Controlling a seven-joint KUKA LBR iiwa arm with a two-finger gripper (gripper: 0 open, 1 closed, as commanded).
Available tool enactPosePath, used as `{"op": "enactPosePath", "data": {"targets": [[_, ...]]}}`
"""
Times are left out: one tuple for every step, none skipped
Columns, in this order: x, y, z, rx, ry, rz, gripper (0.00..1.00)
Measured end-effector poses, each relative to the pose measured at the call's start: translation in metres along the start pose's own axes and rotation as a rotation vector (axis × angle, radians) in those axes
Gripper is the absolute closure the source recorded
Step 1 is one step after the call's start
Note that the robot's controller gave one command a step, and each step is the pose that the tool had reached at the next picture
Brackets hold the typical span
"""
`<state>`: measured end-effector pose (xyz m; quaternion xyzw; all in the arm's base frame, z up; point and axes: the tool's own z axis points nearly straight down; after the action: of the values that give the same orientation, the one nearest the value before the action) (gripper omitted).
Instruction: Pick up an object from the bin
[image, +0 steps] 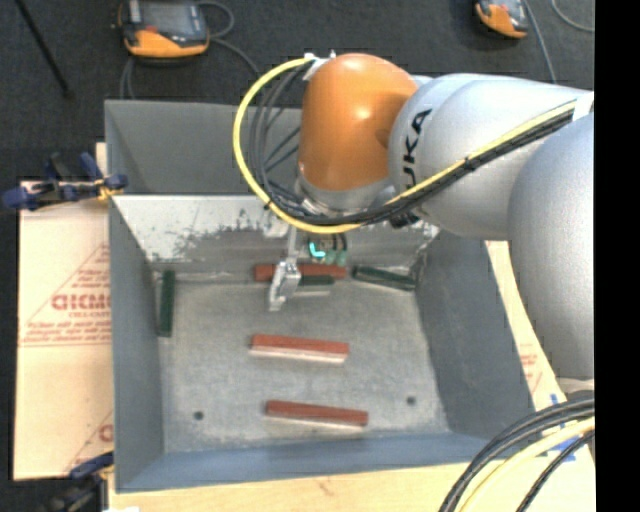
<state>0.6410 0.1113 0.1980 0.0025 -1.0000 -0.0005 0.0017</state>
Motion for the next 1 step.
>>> {"op": "enactPosePath", "data": {"targets": [[-0.0017,-0.0004,-0.0047,-0.001,-0.008,0.002,0.0]]}}
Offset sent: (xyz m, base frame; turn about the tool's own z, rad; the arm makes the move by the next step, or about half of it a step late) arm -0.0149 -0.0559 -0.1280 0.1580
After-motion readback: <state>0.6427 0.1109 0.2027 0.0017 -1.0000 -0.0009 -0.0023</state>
